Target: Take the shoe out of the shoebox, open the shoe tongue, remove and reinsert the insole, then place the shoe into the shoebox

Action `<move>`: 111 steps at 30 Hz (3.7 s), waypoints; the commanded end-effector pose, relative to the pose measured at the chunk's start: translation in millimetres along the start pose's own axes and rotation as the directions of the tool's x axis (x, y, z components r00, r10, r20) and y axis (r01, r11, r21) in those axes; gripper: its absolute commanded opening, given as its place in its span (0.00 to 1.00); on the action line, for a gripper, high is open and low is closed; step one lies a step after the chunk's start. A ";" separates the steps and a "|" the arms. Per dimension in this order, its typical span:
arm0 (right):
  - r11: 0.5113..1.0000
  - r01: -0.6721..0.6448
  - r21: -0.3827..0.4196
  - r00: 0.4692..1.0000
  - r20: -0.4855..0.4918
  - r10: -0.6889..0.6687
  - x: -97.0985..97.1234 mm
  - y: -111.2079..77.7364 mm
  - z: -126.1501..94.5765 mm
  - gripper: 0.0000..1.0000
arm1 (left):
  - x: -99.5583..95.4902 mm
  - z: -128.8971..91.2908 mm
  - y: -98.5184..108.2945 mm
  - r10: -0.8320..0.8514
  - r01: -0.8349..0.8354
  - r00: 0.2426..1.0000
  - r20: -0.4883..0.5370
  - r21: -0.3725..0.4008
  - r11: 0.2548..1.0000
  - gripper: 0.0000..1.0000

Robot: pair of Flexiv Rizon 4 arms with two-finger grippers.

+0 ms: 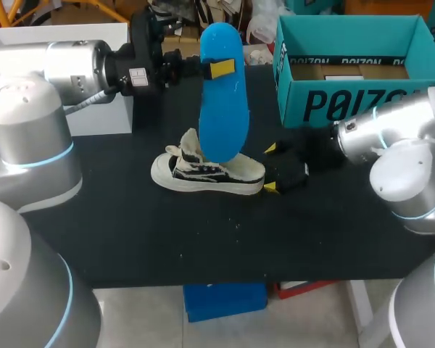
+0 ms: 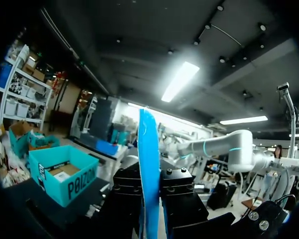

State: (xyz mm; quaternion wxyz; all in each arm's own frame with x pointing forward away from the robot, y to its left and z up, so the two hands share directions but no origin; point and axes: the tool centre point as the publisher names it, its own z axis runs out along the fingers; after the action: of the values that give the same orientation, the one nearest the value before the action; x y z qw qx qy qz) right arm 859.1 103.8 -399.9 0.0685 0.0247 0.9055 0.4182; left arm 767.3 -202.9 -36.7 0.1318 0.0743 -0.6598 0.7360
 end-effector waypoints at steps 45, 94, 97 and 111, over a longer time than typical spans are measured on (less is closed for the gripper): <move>0.599 0.106 0.794 0.994 -0.100 -0.043 -15.8 57.2 -18.0 1.00 | 1.7 1.1 0.8 0.000 0.000 1.000 0.008 0.000 1.000 0.00; 0.908 -0.007 -0.419 0.997 0.063 0.037 -4.6 54.4 13.3 1.00 | 1.7 1.1 0.8 0.000 0.000 1.000 0.008 0.000 1.000 0.00; 0.906 -0.010 -0.424 0.997 0.065 0.041 -3.8 50.1 14.8 1.00 | 1.7 1.1 0.8 0.000 0.000 1.000 0.008 0.000 1.000 0.00; 0.964 -0.012 -0.267 0.996 0.079 0.035 -5.8 26.4 11.4 1.00 | 1.7 1.1 0.8 0.000 0.000 1.000 0.008 0.000 1.000 0.00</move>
State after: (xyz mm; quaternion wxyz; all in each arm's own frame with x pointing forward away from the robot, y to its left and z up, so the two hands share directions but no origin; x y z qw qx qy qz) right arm 866.1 133.7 -386.7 0.0992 0.0475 0.8323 0.5434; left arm 766.7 -202.5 -36.8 0.1312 0.0749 -0.6597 0.7362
